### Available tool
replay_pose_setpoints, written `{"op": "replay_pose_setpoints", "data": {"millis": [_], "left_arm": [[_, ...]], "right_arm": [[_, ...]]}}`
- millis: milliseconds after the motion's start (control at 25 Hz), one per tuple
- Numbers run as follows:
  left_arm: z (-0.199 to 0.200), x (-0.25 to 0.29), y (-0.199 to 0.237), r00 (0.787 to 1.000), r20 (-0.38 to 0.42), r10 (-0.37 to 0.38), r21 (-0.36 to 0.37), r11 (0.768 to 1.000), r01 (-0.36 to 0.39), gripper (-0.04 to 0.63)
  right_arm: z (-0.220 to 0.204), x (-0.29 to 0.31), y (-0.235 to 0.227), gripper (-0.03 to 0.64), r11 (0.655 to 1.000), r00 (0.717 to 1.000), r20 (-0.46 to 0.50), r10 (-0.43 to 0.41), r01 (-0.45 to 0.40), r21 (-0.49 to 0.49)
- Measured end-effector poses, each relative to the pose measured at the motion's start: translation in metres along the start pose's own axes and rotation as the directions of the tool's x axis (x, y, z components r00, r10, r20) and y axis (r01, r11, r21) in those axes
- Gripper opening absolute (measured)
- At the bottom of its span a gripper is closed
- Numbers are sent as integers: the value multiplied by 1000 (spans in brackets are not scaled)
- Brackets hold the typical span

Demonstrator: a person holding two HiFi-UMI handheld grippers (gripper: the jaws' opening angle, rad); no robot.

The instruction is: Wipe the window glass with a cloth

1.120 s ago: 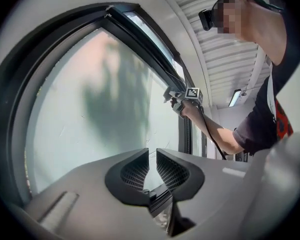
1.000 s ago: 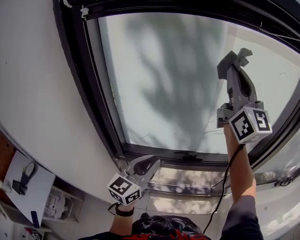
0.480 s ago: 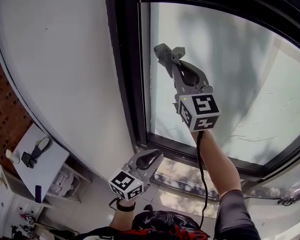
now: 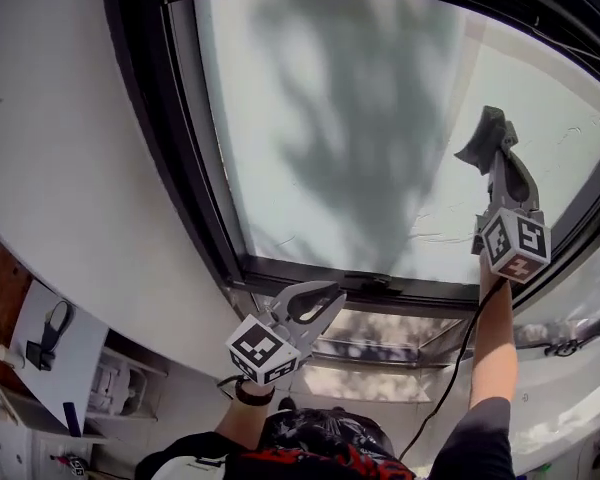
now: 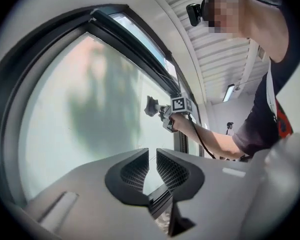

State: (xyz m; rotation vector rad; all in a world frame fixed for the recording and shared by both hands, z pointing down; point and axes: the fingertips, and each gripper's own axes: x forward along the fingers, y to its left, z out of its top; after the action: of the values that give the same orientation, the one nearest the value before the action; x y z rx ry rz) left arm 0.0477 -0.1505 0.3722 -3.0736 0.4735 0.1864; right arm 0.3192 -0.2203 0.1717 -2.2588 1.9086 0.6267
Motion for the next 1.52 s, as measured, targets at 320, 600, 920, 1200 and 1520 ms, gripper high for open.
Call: {"op": "replay_pose_setpoints", "data": {"millis": [320,600,920,1200,1520], "left_arm": [[-2,31,-25,999,-7,-46,-1,999,46,34],[1,9,-9,999,-4,41,10,999,-41,34],[14,-68,26,971,16,240,19,970,-241,34],[11,-95,45,955,20,296,-5,955,-296,34],[1,-17,18,999,3,54,-10,998,-54,34]], "right_arm": [[-39,-81,-224,26,848,850,-27,-526,527,63],[8,-15,29,26,999,990,142,10,-15,33],[10,27,373,26,775,794,156,588,-608,171],[-2,46,389,26,800,825,111,555,-565,200],[-37,18,144,26,973,984,38,175,-179,148]]}}
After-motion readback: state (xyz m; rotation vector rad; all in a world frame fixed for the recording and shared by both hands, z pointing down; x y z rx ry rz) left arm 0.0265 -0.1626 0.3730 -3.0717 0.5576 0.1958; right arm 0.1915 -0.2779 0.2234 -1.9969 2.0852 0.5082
